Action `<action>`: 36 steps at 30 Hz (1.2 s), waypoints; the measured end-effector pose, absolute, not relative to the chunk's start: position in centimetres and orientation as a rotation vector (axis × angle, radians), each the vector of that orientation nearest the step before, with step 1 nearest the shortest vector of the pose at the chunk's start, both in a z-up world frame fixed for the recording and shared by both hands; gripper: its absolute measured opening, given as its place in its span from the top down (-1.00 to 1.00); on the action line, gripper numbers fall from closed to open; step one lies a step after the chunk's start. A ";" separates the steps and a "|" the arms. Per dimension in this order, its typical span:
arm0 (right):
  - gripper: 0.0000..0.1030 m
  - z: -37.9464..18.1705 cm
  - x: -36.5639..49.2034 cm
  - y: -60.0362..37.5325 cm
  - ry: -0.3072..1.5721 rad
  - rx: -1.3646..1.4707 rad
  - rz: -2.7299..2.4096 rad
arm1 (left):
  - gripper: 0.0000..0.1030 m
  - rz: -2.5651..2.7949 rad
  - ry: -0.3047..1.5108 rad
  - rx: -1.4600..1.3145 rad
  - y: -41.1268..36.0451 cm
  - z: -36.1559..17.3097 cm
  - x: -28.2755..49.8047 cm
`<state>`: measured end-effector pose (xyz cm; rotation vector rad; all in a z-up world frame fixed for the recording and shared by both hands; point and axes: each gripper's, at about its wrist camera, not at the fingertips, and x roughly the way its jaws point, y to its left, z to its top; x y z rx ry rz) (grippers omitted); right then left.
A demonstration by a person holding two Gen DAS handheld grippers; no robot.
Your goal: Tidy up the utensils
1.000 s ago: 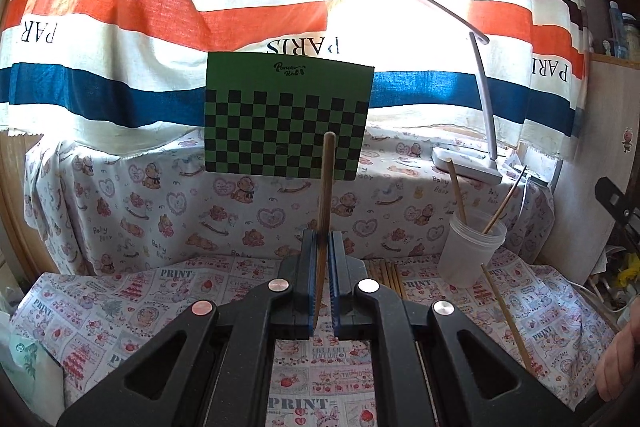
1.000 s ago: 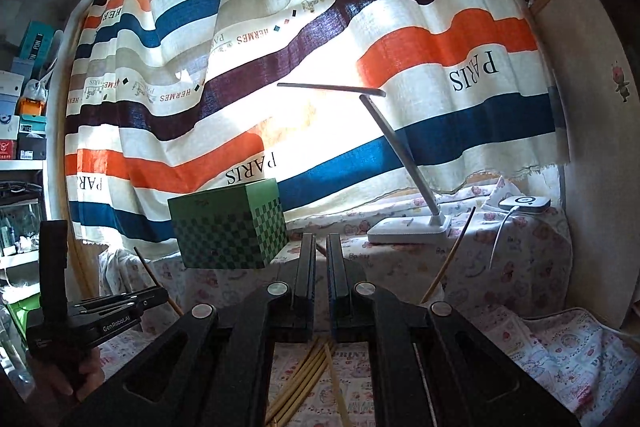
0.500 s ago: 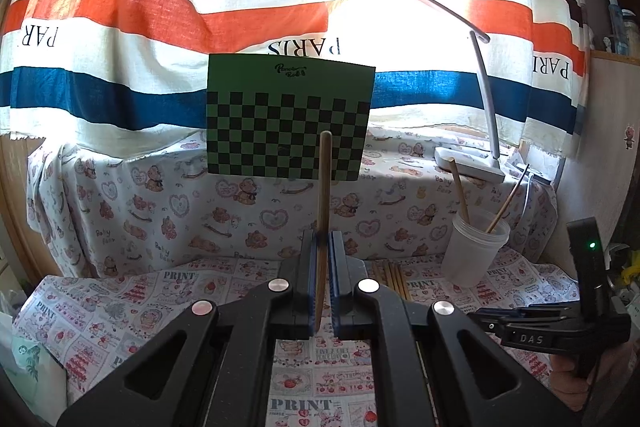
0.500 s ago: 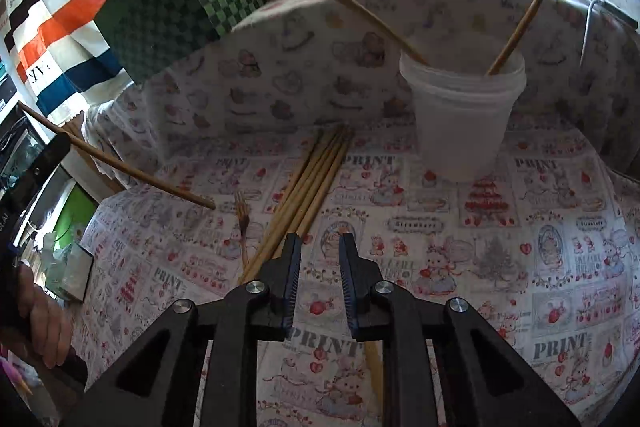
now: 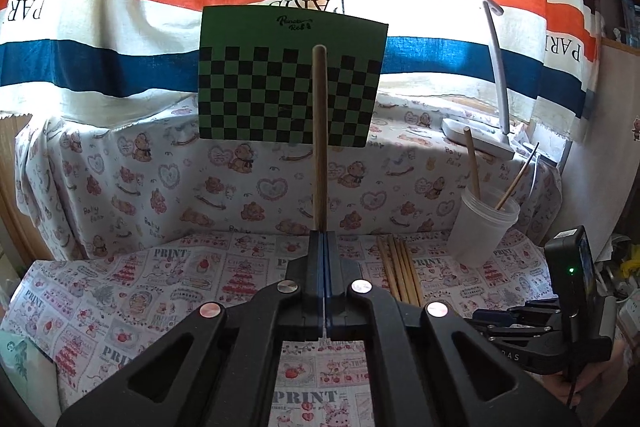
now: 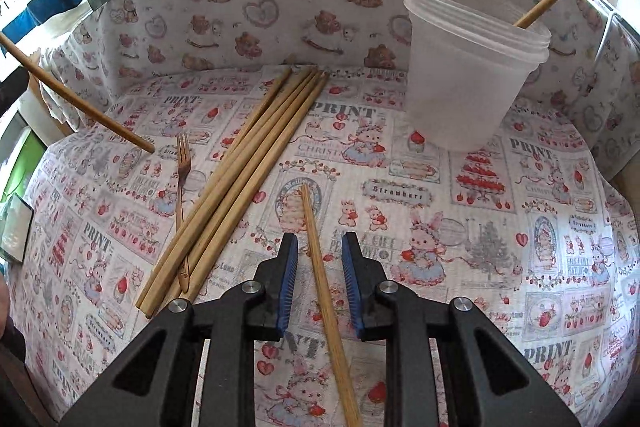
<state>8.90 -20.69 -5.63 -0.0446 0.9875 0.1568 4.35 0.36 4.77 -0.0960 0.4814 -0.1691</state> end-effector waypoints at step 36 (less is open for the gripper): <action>0.88 6.9 -1.9 -23.9 0.256 0.162 0.280 | -0.01 -0.018 0.812 0.093 3.3 -0.7 13.4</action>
